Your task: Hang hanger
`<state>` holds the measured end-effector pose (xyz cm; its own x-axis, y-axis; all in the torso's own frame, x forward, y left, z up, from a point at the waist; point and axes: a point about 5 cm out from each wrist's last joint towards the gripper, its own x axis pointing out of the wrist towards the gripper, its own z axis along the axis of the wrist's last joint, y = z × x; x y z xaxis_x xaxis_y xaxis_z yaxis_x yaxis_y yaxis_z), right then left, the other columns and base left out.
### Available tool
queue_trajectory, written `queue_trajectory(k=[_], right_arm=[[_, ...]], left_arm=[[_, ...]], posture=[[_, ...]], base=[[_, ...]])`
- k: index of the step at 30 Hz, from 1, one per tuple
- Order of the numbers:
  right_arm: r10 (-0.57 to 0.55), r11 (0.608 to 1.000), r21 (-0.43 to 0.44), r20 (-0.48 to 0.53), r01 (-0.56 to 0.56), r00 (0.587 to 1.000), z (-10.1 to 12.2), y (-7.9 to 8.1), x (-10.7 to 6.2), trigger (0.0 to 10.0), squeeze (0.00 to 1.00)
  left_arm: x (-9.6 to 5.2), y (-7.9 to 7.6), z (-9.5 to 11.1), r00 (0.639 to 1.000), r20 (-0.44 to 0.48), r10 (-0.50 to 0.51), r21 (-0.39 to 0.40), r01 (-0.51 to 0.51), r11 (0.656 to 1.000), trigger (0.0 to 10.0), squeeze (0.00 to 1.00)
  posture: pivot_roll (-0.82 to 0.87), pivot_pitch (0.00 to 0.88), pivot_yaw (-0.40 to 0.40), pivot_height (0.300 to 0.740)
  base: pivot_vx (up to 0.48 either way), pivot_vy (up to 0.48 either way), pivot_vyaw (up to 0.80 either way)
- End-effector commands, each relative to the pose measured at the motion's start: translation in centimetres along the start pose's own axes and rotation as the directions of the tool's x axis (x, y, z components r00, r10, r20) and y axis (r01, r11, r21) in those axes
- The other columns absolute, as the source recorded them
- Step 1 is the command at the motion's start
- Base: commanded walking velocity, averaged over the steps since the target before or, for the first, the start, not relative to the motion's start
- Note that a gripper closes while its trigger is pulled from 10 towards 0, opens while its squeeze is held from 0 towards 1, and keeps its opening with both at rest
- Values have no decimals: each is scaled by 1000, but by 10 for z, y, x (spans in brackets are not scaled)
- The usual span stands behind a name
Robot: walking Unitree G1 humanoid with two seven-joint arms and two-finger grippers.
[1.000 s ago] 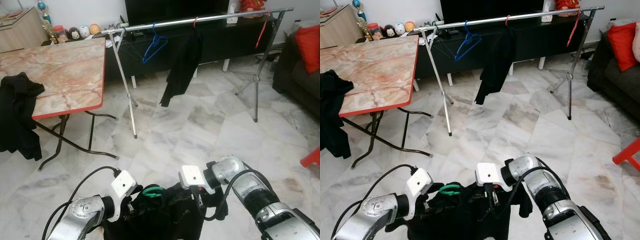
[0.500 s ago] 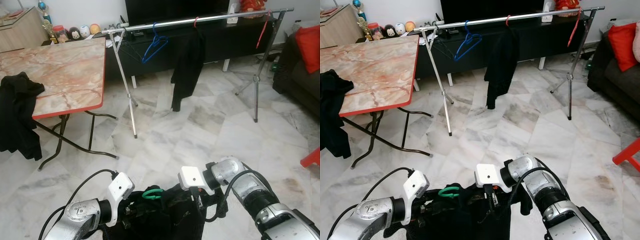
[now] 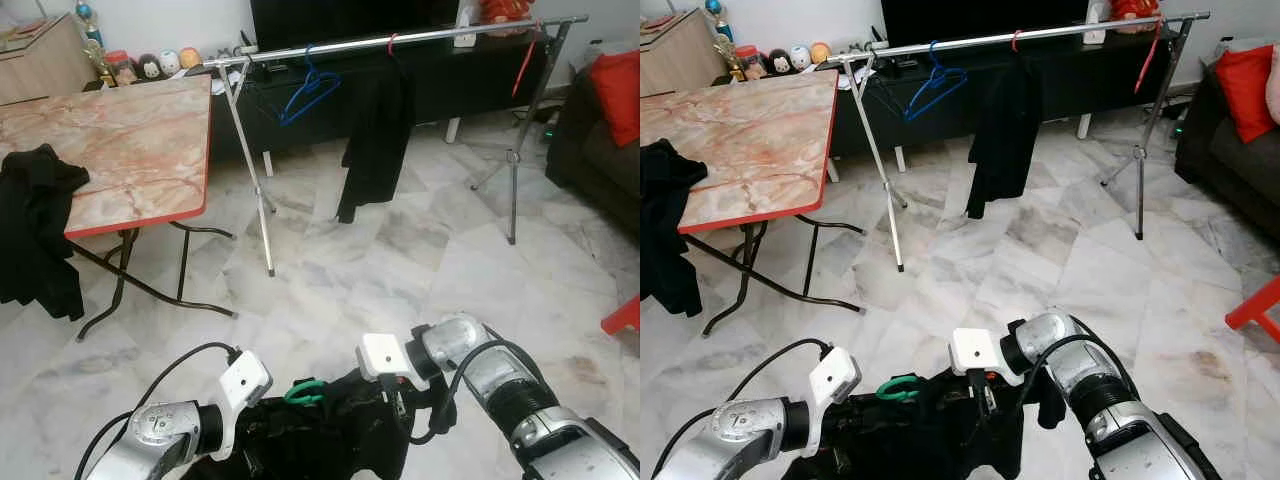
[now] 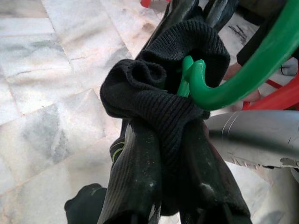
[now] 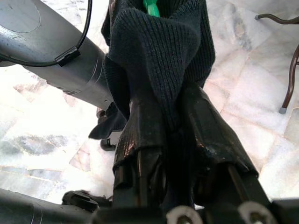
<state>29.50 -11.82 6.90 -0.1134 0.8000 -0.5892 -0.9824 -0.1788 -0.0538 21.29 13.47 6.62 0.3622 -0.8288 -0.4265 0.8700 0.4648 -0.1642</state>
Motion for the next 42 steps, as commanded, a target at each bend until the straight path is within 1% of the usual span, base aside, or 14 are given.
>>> queue_trajectory(k=[1, 6, 7, 8, 9, 10, 15, 18, 24, 26, 28, 33, 41, 42], right_arm=[[-38, 998, -51, 41, 40, 998, 16, -11, -2, 0, 0], [-39, 998, -51, 41, 41, 998, 16, -11, -1, 0, 0], [-47, 997, -58, 40, 49, 998, 17, -12, -2, 392, 0], [-53, 996, -63, 39, 56, 998, 17, -12, -2, 392, 0], [-80, 995, -64, 22, 81, 997, 15, -13, -3, 10000, 106], [-99, 993, -57, 11, 100, 995, 13, -14, -4, 10000, 1000], [-107, 993, -46, 7, 107, 994, 11, -14, -5, 10000, 1000], [-103, 994, -44, 2, 103, 995, 10, -13, -6, 10000, 1000], [-89, 995, -43, -5, 88, 996, 8, -11, -6, 10000, 1000], [-111, 993, -40, -17, 110, 994, 7, -13, -7, 10000, 1000], [-152, 988, -29, -24, 151, 988, 5, -15, -9, 10000, 1000], [-211, 978, 0, -34, 211, 977, 0, -16, -12, 10000, 1000], [-213, 977, 3, -35, 214, 976, -1, -15, -13, 10000, 1000], [-236, 972, 10, -43, 236, 971, -4, -15, -13, 10000, 1000]], left_arm=[[-2, 0, -7, 998, -56, 9, 2, -9, 1000, 0, 0], [-2, 0, -8, 998, -58, 11, 5, -11, 1000, 0, 0], [-2, 2, -8, 998, -57, 22, 11, -21, 1000, 0, 0], [-2, 3, -7, 998, -56, 30, 16, -30, 999, 0, 0], [-2, 5, -9, 997, -63, 55, 28, -53, 998, 0, 0], [-2, 7, -10, 996, -67, 65, 33, -63, 997, 0, 0], [-2, 10, -10, 993, -57, 99, 42, -97, 994, 0, 0], [-1, 12, -14, 990, -85, 114, 75, -108, 991, 0, 0], [-1, 17, -17, 982, -94, 161, 100, -152, 983, 0, 0], [-1, 21, -18, 976, -93, 196, 108, -186, 977, 0, 0], [0, 28, -22, 960, -88, 267, 121, -256, 959, 0, 0], [2, 36, -30, 927, -79, 367, 127, -355, 926, 0, 0], [2, 36, -31, 924, -79, 375, 127, -364, 923, 0, 0], [3, 36, -33, 920, -77, 385, 126, -375, 919, 0, 0]], posture=[[-80, 0, 91, 740], [-80, 0, 91, 740], [-81, 0, 90, 740], [-81, 0, 90, 740], [-81, 0, 90, 740], [-81, 0, 90, 740], [-84, 0, 91, 740], [-82, 0, 93, 740], [-84, 0, 93, 740], [-84, 0, 93, 740], [-81, 0, 94, 740], [-89, 0, 96, 740], [-89, 0, 96, 740], [-90, 0, 95, 740]], base=[[0, 0, 0], [0, 0, 0], [0, 0, 0], [0, 0, 0], [0, 0, 0], [0, 0, 0], [0, 0, 0], [0, 0, 0], [0, 0, 0], [0, 0, 0], [0, 0, 0], [0, 0, 0], [0, 0, 0], [0, 0, 0]])
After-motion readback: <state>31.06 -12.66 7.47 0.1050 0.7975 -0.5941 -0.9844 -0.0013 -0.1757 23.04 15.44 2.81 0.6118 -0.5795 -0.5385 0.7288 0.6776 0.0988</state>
